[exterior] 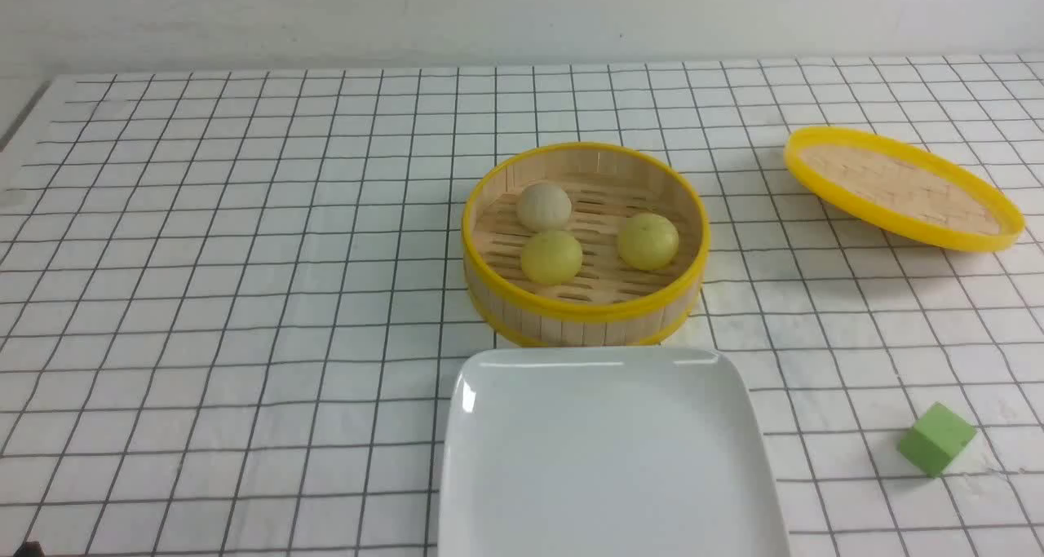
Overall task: Put the steamed buns into the plate on the white-black tablecloth.
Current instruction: 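Reach toward a bun in the bamboo steamer with the right gripper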
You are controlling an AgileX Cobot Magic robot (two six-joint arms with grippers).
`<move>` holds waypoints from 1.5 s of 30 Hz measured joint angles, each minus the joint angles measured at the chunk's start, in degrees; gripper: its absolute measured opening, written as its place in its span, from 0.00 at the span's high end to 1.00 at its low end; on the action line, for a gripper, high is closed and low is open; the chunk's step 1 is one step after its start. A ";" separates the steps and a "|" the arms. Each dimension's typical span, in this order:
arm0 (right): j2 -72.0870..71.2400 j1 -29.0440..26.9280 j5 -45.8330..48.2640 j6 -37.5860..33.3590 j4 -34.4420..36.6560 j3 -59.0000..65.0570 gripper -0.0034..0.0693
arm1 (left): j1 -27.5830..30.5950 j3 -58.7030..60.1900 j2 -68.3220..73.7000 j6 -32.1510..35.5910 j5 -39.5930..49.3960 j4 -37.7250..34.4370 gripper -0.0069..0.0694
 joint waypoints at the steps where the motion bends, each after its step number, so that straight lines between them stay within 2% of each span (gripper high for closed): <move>1: 0.00 0.00 0.00 0.00 0.00 0.00 0.62 | 0.00 0.00 0.00 0.00 0.00 0.00 0.59; 19: 0.00 0.00 0.00 0.00 0.00 0.00 0.62 | 0.00 0.00 0.00 0.00 0.00 0.02 0.59; 37: 0.00 0.00 -0.72 0.06 -5.38 0.08 0.62 | 0.00 0.00 0.00 -0.80 -0.44 1.01 0.59; 39: 0.00 0.00 -1.71 2.95 -2.67 0.26 0.62 | 0.00 0.11 0.00 -6.46 -1.45 -4.10 0.59; 41: 0.00 0.00 -2.59 10.48 6.34 0.54 0.62 | 0.00 0.11 0.00 -17.24 -2.69 -15.83 0.59; 42: 0.00 0.00 -2.59 11.35 6.34 0.53 0.62 | 0.00 0.11 0.00 -18.46 -2.80 -17.15 0.59; 43: 0.00 0.00 -2.76 17.89 15.08 0.59 0.62 | 0.00 0.11 0.00 -28.06 -3.58 -26.28 0.59; 45: 0.00 0.00 -2.84 23.72 22.02 0.59 0.62 | 0.00 0.11 0.00 -38.19 -4.03 -37.34 0.59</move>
